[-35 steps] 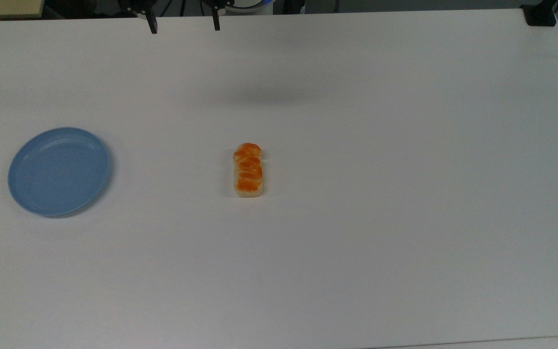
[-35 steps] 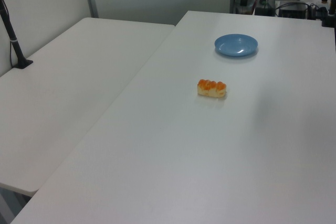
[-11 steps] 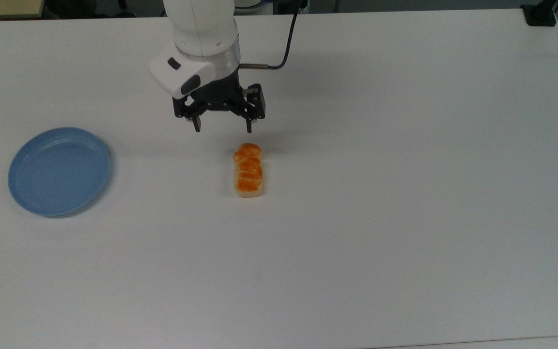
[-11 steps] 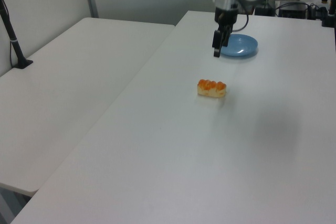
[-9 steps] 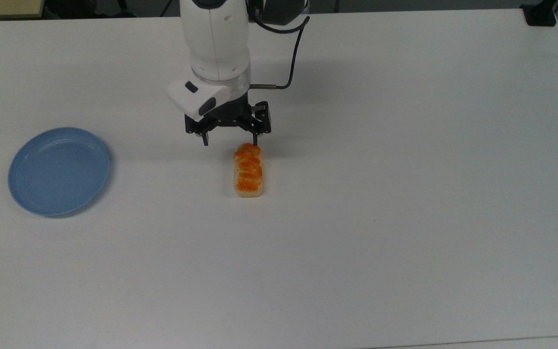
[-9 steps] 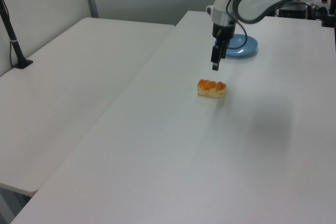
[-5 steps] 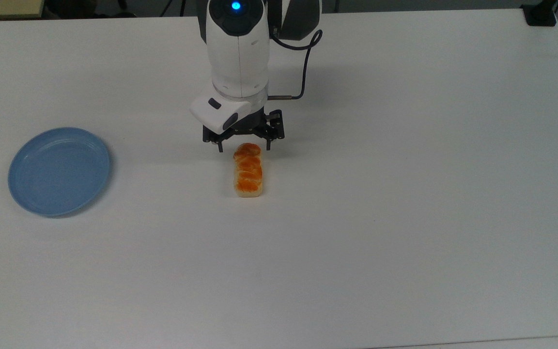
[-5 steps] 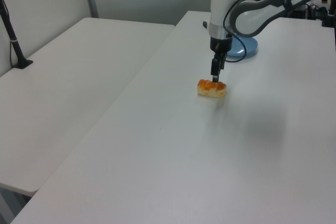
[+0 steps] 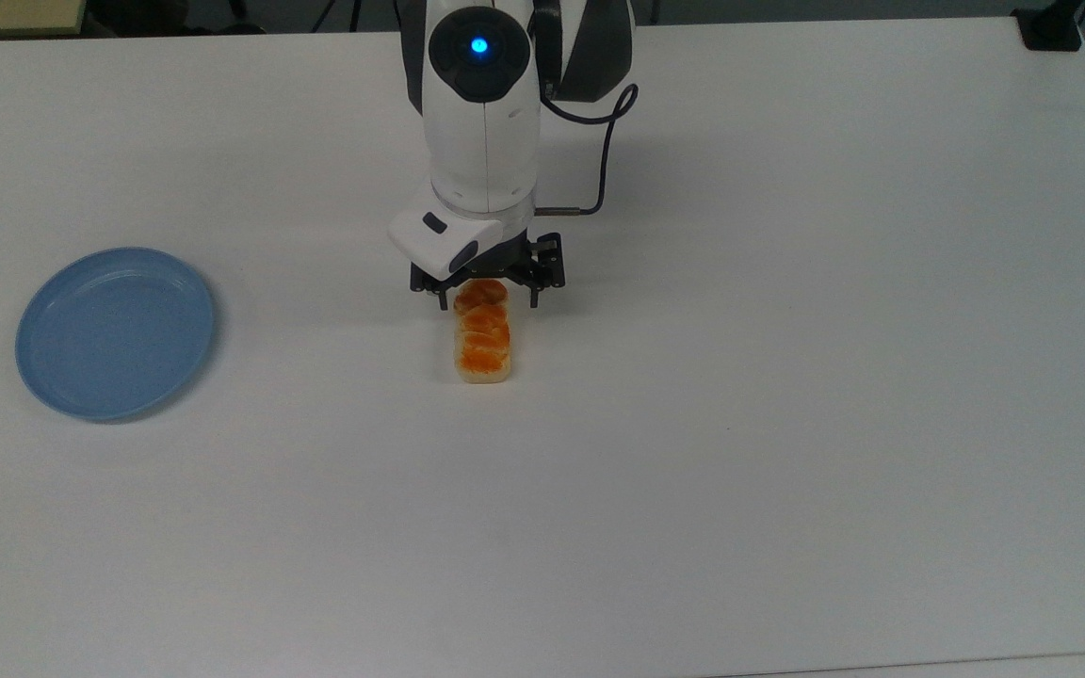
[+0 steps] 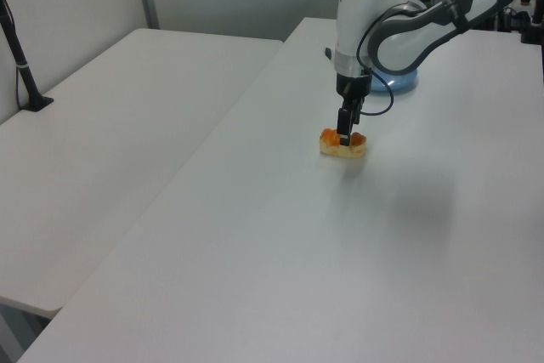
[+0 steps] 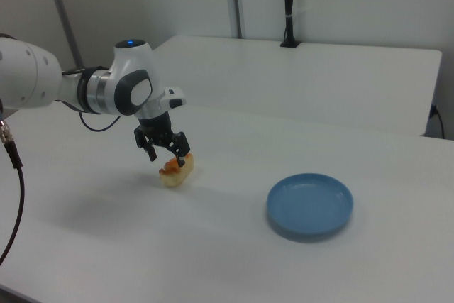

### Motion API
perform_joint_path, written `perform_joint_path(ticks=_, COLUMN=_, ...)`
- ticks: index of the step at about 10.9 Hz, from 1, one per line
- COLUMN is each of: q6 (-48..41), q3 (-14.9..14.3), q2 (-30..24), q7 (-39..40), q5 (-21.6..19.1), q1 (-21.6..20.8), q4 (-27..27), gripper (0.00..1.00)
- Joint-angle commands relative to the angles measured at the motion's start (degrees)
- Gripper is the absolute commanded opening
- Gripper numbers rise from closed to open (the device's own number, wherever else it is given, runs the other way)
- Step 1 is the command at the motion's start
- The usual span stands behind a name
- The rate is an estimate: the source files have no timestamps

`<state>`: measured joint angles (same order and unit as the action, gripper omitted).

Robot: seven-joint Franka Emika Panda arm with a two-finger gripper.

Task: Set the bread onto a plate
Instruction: 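Close the gripper on the bread roll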

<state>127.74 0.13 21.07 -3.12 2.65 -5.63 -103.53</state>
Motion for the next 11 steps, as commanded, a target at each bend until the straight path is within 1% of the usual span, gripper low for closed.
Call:
perform_joint_path(ticks=1, q6=1.89, q3=-0.22, q2=0.81, q7=-2.15, q5=2.0, q1=-1.22, q4=-0.71, gripper=1.0)
perform_joint_path(ticks=4, q6=1.89, q3=-0.22, q2=1.6, q7=-2.85, q5=4.11, q1=-1.4, q4=-0.62, gripper=1.0)
perform_joint_path(ticks=5, q6=1.89, q3=-0.22, q2=1.61, q7=-4.25, q5=5.86, q1=-1.4, q4=-0.71, gripper=1.0)
perform_joint_path(ticks=6, q6=1.89, q3=-0.22, q2=1.61, q7=-5.22, q5=6.66, q1=-1.31, q4=-0.71, gripper=1.0)
perform_joint_path(ticks=7, q6=1.89, q3=-0.22, q2=1.87, q7=-5.58, q5=6.75, q1=-1.31, q4=-0.71, gripper=1.0)
perform_joint_path(ticks=8, q6=1.89, q3=-0.22, q2=2.39, q7=-5.75, q5=6.67, q1=-1.22, q4=-0.71, gripper=0.88)
perform_joint_path(ticks=9, q6=1.89, q3=-0.22, q2=2.4, q7=-6.97, q5=6.49, q1=-1.22, q4=-0.62, gripper=0.64)
perform_joint_path(ticks=10, q6=1.89, q3=-0.22, q2=2.31, q7=-9.42, q5=6.4, q1=-1.13, q4=-0.45, gripper=0.48)
perform_joint_path(ticks=11, q6=1.81, q3=-0.22, q2=2.22, q7=-10.75, q5=6.32, q1=-1.13, q4=0.16, gripper=0.39)
